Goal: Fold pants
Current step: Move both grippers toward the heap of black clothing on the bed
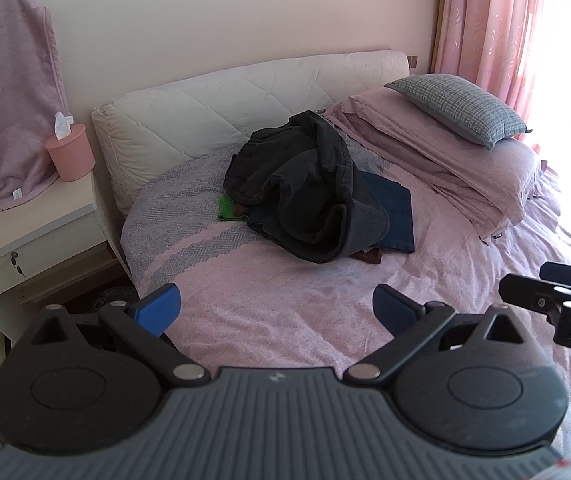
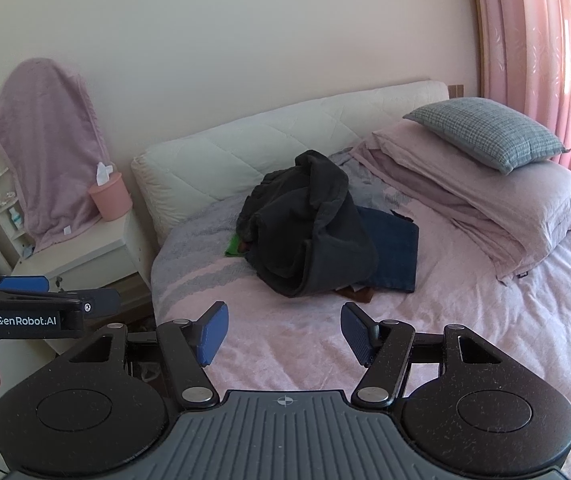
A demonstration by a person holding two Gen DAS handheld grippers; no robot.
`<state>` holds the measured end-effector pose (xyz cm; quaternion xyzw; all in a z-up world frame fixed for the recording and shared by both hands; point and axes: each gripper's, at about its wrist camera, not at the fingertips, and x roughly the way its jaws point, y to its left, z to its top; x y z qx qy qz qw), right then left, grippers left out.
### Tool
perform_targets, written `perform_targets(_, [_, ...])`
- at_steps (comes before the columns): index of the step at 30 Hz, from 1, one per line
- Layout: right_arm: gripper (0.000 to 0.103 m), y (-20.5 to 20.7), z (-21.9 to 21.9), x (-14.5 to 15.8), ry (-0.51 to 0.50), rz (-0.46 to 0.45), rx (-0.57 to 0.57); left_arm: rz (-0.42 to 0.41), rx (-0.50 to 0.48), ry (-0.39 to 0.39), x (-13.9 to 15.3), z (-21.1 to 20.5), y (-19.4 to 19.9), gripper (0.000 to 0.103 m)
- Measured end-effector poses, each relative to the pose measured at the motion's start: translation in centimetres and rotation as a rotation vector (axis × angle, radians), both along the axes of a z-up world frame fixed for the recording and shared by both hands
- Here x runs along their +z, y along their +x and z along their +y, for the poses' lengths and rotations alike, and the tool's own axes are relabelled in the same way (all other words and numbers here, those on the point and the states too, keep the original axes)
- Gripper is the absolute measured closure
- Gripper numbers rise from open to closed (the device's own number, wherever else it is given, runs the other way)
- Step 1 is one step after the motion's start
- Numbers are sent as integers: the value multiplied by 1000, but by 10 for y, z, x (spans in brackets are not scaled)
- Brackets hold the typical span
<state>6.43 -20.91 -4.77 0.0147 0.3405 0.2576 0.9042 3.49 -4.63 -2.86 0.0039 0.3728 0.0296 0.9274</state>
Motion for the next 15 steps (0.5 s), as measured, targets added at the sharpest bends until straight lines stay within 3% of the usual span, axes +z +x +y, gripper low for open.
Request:
perform_targets(5, [43,21,2,-11,22,39,-45,23,-36,-6,-10,10,31,2])
perform_targets(15, [44,95,39,-46,24,128,-141,110,-90,-28,-53,58,137,2])
